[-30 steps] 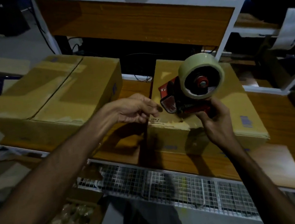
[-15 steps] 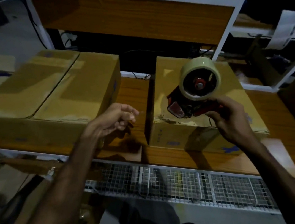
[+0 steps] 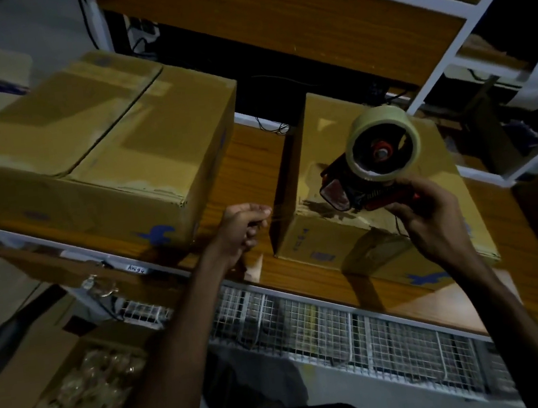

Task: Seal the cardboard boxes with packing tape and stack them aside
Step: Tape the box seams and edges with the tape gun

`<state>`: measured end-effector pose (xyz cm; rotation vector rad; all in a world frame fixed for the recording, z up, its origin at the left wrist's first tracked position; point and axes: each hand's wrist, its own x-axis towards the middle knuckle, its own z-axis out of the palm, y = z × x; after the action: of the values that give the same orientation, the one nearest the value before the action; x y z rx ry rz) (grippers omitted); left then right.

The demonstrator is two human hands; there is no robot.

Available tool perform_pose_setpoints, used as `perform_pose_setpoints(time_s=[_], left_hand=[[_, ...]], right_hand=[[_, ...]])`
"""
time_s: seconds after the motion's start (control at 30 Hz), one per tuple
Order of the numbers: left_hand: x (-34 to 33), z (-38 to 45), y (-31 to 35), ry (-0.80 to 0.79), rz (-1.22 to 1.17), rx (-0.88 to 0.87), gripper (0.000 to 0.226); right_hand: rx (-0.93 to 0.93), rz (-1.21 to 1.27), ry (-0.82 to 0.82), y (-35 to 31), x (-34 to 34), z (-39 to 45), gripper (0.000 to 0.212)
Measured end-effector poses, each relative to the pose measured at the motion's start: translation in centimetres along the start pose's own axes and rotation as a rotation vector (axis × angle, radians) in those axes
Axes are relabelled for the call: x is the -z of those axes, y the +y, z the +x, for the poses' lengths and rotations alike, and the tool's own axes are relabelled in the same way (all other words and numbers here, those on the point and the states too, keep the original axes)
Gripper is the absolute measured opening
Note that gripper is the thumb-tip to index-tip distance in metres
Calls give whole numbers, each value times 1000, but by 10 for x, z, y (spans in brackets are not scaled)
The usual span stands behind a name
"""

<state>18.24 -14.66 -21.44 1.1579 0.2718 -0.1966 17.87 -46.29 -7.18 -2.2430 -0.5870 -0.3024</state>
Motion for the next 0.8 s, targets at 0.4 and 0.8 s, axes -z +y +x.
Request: perform_pose_setpoints(time_s=[0.4, 0.8], left_hand=[[-21, 0, -24, -15, -4, 61, 3], [-39, -13, -50, 339, 344, 76, 22]], right_hand=[[-103, 67, -57, 33, -2, -9, 45], [-115, 45, -54, 47, 4, -10, 42]])
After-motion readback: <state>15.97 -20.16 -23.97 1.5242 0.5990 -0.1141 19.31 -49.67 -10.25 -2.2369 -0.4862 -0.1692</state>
